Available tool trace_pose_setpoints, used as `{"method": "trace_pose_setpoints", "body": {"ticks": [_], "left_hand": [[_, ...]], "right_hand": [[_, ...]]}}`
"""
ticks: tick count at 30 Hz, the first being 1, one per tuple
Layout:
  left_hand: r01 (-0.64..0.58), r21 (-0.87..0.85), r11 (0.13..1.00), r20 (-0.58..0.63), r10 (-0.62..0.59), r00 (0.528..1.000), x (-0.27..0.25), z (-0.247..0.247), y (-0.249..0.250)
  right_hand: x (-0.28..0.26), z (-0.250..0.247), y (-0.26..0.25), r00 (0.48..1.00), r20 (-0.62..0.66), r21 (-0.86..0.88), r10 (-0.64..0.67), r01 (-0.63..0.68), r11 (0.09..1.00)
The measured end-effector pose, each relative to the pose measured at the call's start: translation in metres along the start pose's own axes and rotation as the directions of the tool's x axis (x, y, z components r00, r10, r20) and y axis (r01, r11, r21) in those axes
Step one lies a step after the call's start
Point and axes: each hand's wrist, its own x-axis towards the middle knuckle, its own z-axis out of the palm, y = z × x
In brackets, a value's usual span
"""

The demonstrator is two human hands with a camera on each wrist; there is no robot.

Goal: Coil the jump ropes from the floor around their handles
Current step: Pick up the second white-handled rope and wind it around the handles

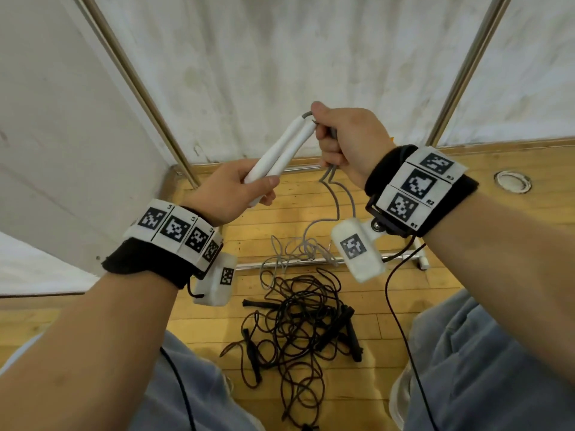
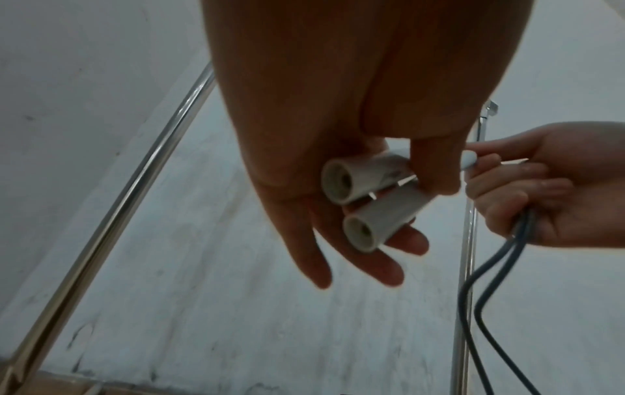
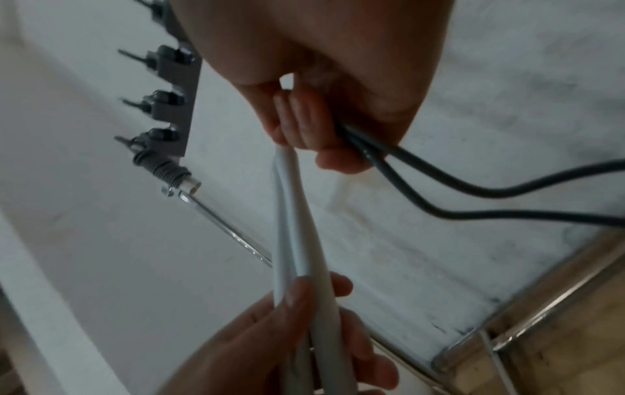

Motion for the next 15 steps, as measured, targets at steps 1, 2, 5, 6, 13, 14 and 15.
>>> {"method": "trace_pose_setpoints", "body": {"ticks": [1, 2, 5, 6, 13, 14, 15], "left_hand": [[-0.001, -0.022, 1.000, -0.021, 0.001, 1.000, 0.001, 0.001, -0.001], [-0.014, -0.028, 1.000, -0.046, 0.013, 0.999, 0.002, 0.003, -0.002], [-0.078, 0.026, 0.997, -0.110, 0.081, 0.991, 0.003, 0.006, -0.001], [-0.084, 0.050, 0.995, -0.120, 0.090, 0.989, 0.004, 0.007, 0.000], [-0.064, -0.214, 0.975, -0.072, 0.050, 0.996, 0.011, 0.005, 0.011], [-0.067, -0.271, 0.960, -0.085, 0.046, 0.995, 0.012, 0.005, 0.013], [-0.064, -0.324, 0.944, -0.096, 0.035, 0.995, 0.014, 0.005, 0.015]], "right_hand": [[0.001, 0.000, 0.000, 1.000, -0.019, 0.049, 0.020, -0.019, 0.999], [0.002, -0.001, 0.000, 0.998, -0.036, 0.100, 0.042, -0.038, 0.994], [0.004, 0.000, 0.002, 0.992, -0.075, 0.232, 0.106, -0.086, 0.969], [0.004, 0.001, 0.003, 0.989, -0.082, 0.261, 0.120, -0.095, 0.961], [0.012, 0.004, 0.005, 0.990, -0.137, 0.074, -0.041, 0.052, 0.996], [0.013, 0.005, 0.006, 0.987, -0.132, -0.002, -0.089, 0.089, 0.996], [0.013, 0.007, 0.008, 0.985, -0.120, -0.068, -0.122, 0.115, 0.991]]}}
